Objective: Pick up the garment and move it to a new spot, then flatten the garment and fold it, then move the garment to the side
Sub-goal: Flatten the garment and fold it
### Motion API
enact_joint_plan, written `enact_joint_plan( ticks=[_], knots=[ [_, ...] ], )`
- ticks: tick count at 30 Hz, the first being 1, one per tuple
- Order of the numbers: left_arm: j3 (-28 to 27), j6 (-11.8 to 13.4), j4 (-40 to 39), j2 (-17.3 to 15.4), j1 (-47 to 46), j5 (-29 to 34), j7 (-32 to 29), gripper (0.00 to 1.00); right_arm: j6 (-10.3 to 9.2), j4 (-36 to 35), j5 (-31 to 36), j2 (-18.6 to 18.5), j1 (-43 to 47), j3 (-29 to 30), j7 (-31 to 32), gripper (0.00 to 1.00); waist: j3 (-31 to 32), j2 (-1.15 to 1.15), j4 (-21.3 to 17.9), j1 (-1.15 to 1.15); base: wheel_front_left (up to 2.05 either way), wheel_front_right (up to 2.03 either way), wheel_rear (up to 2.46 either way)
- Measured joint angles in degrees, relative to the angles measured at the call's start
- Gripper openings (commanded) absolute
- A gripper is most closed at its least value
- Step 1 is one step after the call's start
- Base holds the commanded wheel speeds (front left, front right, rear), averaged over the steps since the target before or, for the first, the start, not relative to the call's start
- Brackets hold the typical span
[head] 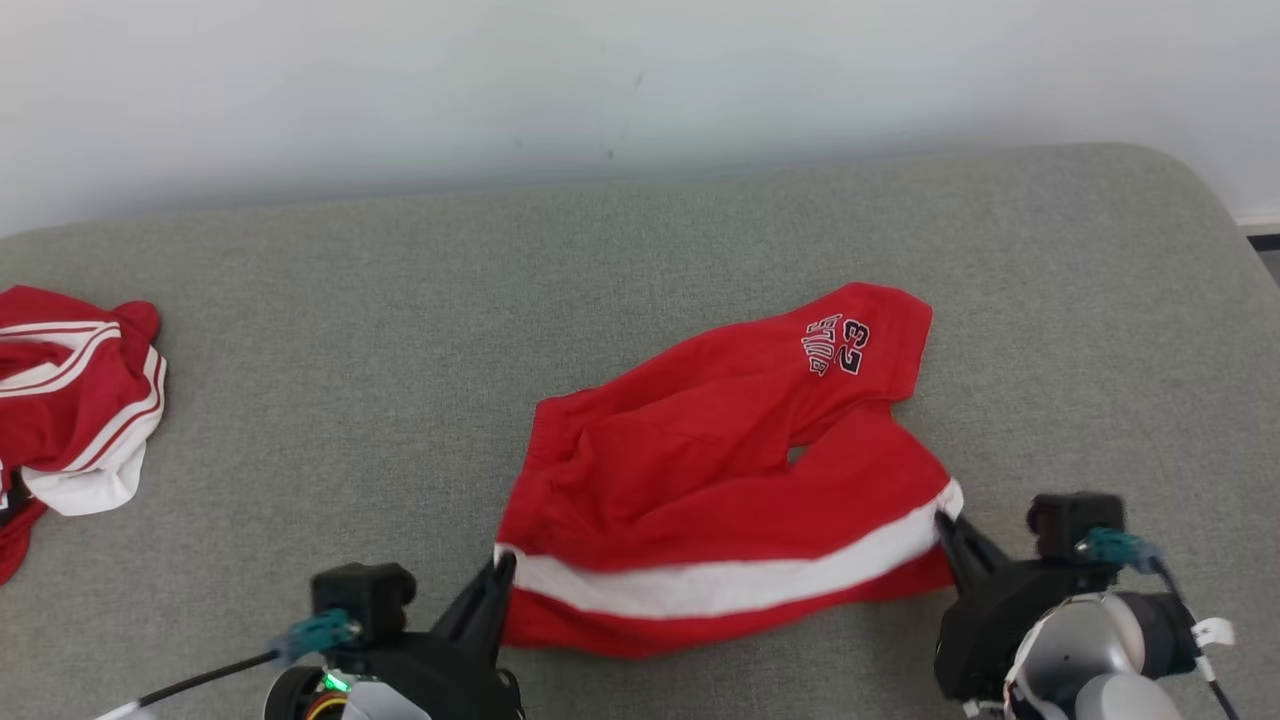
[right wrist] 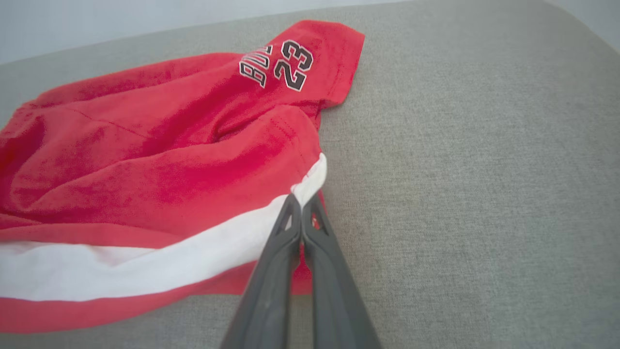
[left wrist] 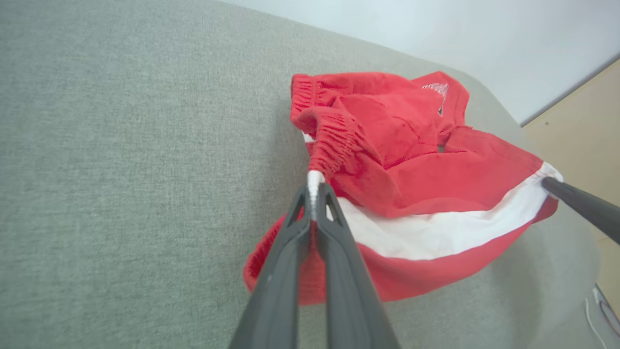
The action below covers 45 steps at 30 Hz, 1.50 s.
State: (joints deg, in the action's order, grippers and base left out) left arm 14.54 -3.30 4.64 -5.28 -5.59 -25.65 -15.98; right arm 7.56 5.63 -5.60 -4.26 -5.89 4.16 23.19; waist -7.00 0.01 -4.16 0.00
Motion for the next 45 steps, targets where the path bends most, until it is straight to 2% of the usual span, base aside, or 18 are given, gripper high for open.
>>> enact_joint_plan(
  ticks=[7, 13, 17, 24, 30, 39, 45],
  knots=[
    [-3.28, -0.78, -2.36, 1.92, -0.71, -9.85, 8.96, 0.00, -0.01, -4.15, -9.49, 0.65, -1.71, 1.42, -6.58, 0.00, 2.17, 0.00, 0.12, 0.00, 0.00, 0.00, 0.00],
    [-3.34, -1.60, -4.04, 2.29, -2.96, -18.20, 12.35, 0.00, -0.01, -8.26, -17.23, 0.75, -3.32, 1.29, -9.14, 0.00, 4.46, 0.00, 0.18, 0.00, 0.00, 0.00, 0.00],
    [-3.87, -1.81, -5.69, 2.34, -6.44, -23.36, 13.38, 0.00, -0.01, -10.69, -20.27, -0.46, -6.14, 1.36, -9.95, 0.00, 5.93, 0.00, 0.01, 0.00, 0.00, 0.00, 0.00],
    [-6.92, -0.12, -7.58, 2.38, -15.74, -32.99, 12.40, 0.00, -0.01, -12.35, -20.52, -3.30, -14.36, 1.38, -10.45, 0.00, 7.30, 0.00, -1.16, 0.00, 0.00, 0.00, 0.00],
    [-9.38, 2.87, -9.21, 2.41, -21.86, -41.53, 9.14, 0.00, 0.00, -14.04, -19.50, -4.83, -22.09, 1.15, -13.16, 0.00, 7.46, 0.00, -2.12, 0.00, 0.00, 0.00, 0.00],
    [-10.53, 7.45, -10.60, 2.44, -29.28, -46.10, 5.58, 0.00, 0.00, -14.36, -16.58, -7.62, -29.61, 1.15, -13.91, 0.00, 6.68, -0.01, -2.48, 0.00, 0.00, 0.00, 0.00],
    [-10.46, 8.58, -6.84, 2.41, -32.28, -46.48, 7.28, 0.00, 0.00, -8.03, -16.37, -8.46, -32.63, -3.72, -12.61, 0.00, 4.84, 0.00, -3.07, 0.00, 0.00, 0.00, 0.00]
  ],
)
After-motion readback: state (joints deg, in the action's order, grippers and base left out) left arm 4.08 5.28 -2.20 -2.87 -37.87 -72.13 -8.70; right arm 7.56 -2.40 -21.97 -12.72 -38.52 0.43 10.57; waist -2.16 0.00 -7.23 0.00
